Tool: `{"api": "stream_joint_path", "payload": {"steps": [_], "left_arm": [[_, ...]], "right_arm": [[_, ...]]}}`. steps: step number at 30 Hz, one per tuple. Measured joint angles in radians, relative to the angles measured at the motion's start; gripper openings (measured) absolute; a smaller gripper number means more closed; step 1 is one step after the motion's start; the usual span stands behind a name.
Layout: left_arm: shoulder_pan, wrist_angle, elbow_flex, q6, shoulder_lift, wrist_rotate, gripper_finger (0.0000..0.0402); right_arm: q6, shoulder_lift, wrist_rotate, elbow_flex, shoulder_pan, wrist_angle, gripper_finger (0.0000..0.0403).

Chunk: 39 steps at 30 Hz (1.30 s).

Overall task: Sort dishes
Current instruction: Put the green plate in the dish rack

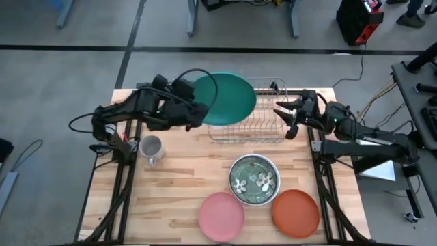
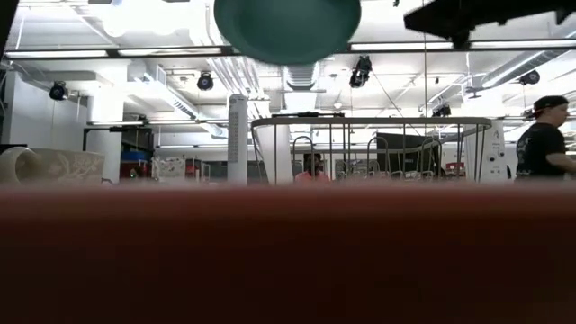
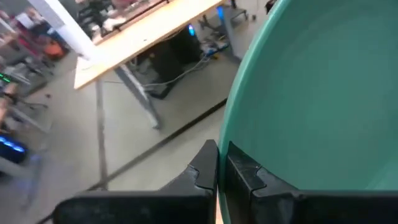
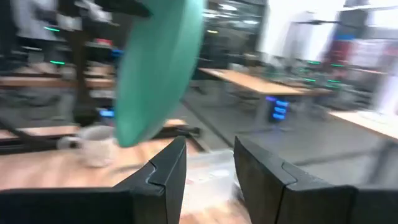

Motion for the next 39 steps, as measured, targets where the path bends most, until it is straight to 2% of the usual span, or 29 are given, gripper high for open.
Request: {"api": "stream_joint_path", "payload": {"steps": [3, 6, 11, 14, 16, 20, 22, 26, 28, 32, 39], "left_arm": [[-0.085, 0.004, -0.062, -0.045, -0.015, -0.025, 0.0000], [-0.175, 0.003, -0.191, -0.173, -0.063, -0.022, 0.0000], [-0.238, 0.013, -0.448, -0.516, -0.190, -0.068, 0.0000], [-0.258, 0.097, -0.563, -0.628, -0.197, -0.113, 0.0000], [-0.261, 0.130, -0.627, -0.703, -0.195, -0.170, 0.0000], [-0.231, 0.154, -0.705, -0.887, -0.153, -0.402, 0.0000], [-0.213, 0.172, -0.716, -0.926, -0.117, -0.458, 0.0000], [-0.191, 0.233, -0.687, -0.856, -0.039, -0.471, 0.0000], [-0.190, 0.218, -0.658, -0.838, 0.006, -0.460, 0.0000], [-0.199, 0.142, -0.559, -0.816, 0.045, -0.445, 0.0000], [-0.200, 0.136, -0.385, -0.618, 0.112, -0.442, 0.0000]], "right_arm": [[0.027, 0.020, -0.157, 0.034, -0.059, -0.015, 0.0136], [0.055, 0.012, -0.246, 0.046, -0.100, -0.036, 0.0148], [0.067, -0.008, -0.269, 0.044, -0.115, -0.096, 0.0168], [0.070, -0.011, -0.270, 0.044, -0.114, -0.127, 0.0177], [0.080, -0.014, -0.270, 0.042, -0.114, -0.148, 0.0181], [0.083, -0.023, -0.271, 0.042, -0.114, -0.163, 0.0187], [0.092, -0.024, -0.272, 0.042, -0.114, -0.163, 0.0188], [0.088, -0.033, -0.277, 0.042, -0.114, -0.161, 0.0188], [0.077, -0.038, -0.316, 0.042, -0.114, -0.158, 0.0191], [0.043, -0.044, -0.402, 0.041, -0.114, -0.155, 0.0205], [0.028, 0.010, -0.374, 0.041, -0.114, -0.107, 0.0246]]}}
